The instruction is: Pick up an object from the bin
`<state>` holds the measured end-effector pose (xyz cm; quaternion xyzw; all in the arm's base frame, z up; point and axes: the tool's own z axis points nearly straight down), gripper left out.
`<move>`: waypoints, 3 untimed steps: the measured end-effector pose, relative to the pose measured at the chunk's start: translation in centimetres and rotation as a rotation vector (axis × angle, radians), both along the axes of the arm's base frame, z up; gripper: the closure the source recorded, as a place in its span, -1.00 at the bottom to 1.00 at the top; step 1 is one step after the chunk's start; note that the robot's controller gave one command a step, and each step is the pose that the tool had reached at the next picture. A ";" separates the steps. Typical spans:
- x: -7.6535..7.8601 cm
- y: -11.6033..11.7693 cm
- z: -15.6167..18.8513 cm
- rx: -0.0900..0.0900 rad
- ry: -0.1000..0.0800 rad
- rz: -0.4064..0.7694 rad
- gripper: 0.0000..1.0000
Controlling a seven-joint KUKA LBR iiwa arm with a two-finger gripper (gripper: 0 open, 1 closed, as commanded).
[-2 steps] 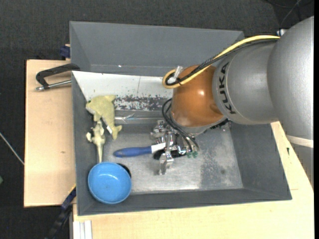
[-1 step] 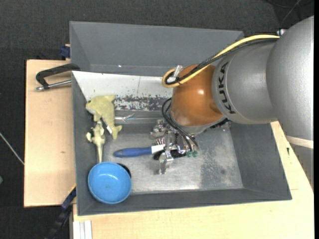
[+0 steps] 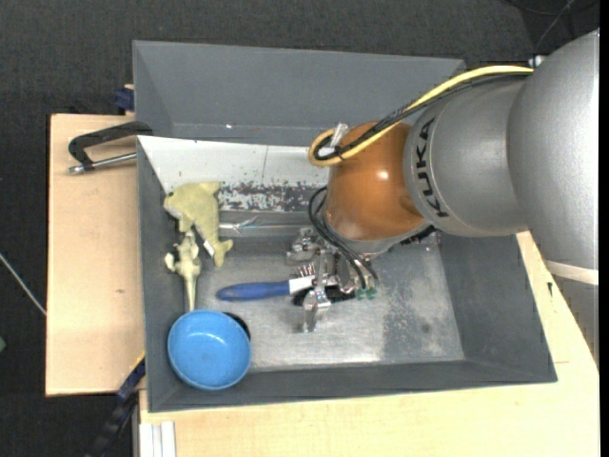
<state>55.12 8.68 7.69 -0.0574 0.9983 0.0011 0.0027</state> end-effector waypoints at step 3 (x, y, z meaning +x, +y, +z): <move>0.5 0.2 11.8 0.000 -0.004 -0.001 1.00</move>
Offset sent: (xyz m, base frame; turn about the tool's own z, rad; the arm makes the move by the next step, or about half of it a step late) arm 0.0000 0.0000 0.0000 0.0000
